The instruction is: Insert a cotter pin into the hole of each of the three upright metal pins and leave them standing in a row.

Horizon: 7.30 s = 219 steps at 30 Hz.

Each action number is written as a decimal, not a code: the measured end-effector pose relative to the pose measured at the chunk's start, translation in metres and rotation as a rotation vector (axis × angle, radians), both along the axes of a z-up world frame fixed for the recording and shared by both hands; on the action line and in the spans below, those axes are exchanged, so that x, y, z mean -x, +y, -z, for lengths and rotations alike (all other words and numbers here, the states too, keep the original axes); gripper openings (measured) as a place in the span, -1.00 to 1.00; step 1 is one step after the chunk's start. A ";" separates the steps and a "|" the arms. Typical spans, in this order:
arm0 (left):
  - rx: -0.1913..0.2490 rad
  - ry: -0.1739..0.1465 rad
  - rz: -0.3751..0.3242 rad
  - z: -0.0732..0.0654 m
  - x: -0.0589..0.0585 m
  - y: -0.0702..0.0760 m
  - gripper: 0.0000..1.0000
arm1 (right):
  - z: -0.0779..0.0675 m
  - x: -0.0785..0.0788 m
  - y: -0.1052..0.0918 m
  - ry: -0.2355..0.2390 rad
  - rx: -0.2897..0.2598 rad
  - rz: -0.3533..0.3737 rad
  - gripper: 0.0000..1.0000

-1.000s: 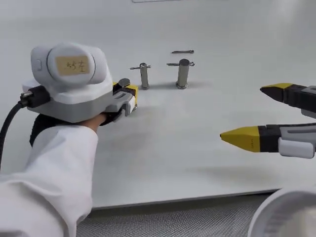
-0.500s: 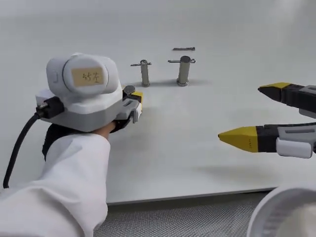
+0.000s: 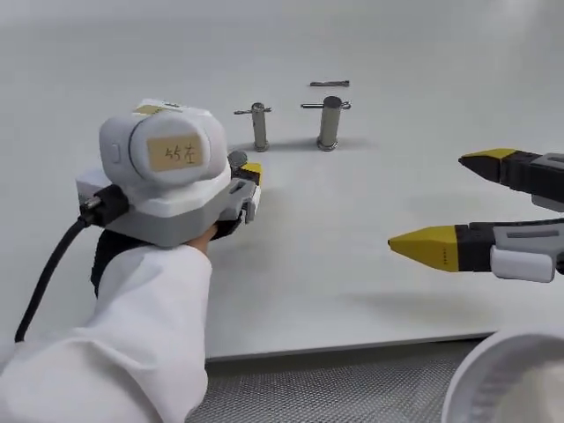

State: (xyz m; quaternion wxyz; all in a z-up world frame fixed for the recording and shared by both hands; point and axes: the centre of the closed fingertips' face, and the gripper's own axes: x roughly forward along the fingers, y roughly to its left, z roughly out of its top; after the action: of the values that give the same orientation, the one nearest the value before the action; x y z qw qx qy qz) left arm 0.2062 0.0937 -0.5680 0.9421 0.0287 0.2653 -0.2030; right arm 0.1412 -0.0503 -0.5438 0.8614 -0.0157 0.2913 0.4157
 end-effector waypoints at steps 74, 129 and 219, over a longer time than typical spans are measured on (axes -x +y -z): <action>0.126 0.122 0.397 -0.014 0.049 0.030 0.87 | -0.011 -0.104 -0.022 -0.068 0.446 -0.312 0.30; 0.209 0.153 0.391 -0.017 0.059 0.023 0.67 | 0.074 -0.220 0.046 0.023 0.717 -0.589 -1.00; 0.452 0.107 0.448 -0.099 0.016 -0.029 -0.63 | -0.061 -0.048 0.105 -0.738 0.557 -0.669 -1.00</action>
State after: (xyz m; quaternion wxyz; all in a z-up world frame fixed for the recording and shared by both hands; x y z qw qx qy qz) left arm 0.1903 0.0651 -0.4690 0.8411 -0.1344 0.2496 -0.4606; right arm 0.1896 0.0543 -0.4825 0.6910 -0.4776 0.0487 0.5404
